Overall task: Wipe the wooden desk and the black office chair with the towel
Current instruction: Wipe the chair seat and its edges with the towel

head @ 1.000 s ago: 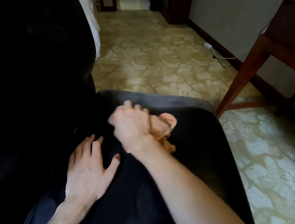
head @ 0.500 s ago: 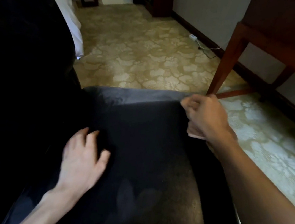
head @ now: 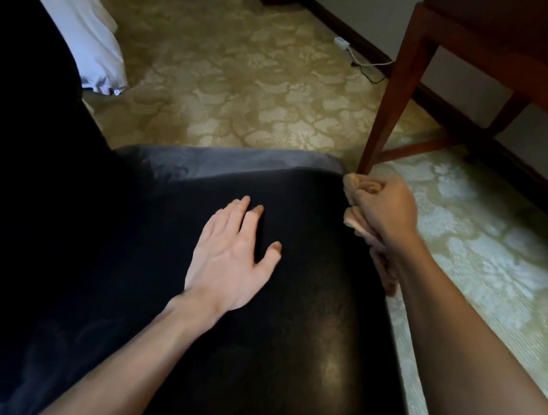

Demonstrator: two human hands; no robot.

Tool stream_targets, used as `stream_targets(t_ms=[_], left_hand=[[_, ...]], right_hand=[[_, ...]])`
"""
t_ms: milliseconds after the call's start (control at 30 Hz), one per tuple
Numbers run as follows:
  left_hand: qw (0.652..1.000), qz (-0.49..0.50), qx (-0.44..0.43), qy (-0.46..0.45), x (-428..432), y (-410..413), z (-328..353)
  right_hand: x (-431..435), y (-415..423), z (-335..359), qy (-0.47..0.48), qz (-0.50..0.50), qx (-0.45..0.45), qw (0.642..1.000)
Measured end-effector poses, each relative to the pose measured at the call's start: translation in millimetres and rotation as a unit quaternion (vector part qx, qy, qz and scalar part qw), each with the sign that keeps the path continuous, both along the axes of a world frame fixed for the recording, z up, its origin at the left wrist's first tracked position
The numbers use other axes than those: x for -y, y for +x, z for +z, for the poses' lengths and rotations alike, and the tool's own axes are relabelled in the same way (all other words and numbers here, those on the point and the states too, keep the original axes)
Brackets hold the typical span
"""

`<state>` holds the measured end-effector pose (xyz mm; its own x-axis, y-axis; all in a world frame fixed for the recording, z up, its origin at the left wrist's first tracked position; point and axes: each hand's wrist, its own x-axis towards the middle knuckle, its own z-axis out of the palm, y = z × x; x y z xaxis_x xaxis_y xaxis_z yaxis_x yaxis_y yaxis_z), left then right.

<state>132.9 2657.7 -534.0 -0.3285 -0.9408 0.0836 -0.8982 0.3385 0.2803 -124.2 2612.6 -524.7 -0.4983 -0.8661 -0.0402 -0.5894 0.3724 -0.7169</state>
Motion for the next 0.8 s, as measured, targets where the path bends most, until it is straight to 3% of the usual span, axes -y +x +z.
stream_targets(t_ms=[133, 267, 433, 500, 567, 600, 667, 800], left_hand=[[1.000, -0.002, 0.022, 0.003, -4, 2, -3], [1.000, 0.010, 0.006, -0.015, 2, -9, 1], [1.000, 0.004, 0.020, -0.006, 0, -8, -1], [1.000, 0.003, 0.018, -0.004, 2, -7, -1], [1.000, 0.001, 0.017, -0.007, 2, -5, -4], [1.000, -0.001, 0.014, -0.009, 1, -5, -4], [1.000, -0.005, 0.007, -0.015, 1, -5, -3], [0.999, -0.006, -0.023, -0.033, 2, -8, -7]], right_hand=[[-9, -10, -13, 0.033, -0.052, 0.215, 0.975], [10, -35, -38, 0.050, -0.054, 0.240, 0.968], [0, -50, -77, 0.197, 0.013, 0.291, 0.936], [0, -50, -70, 0.231, 0.042, 0.250, 0.939], [9, -50, -50, 0.212, 0.059, 0.065, 0.973], [14, -49, -38, 0.167, 0.039, -0.015, 0.985], [19, -33, -1, 0.044, 0.017, -0.078, 0.996], [28, 42, 57, -0.054, 0.156, -0.181, 0.969]])
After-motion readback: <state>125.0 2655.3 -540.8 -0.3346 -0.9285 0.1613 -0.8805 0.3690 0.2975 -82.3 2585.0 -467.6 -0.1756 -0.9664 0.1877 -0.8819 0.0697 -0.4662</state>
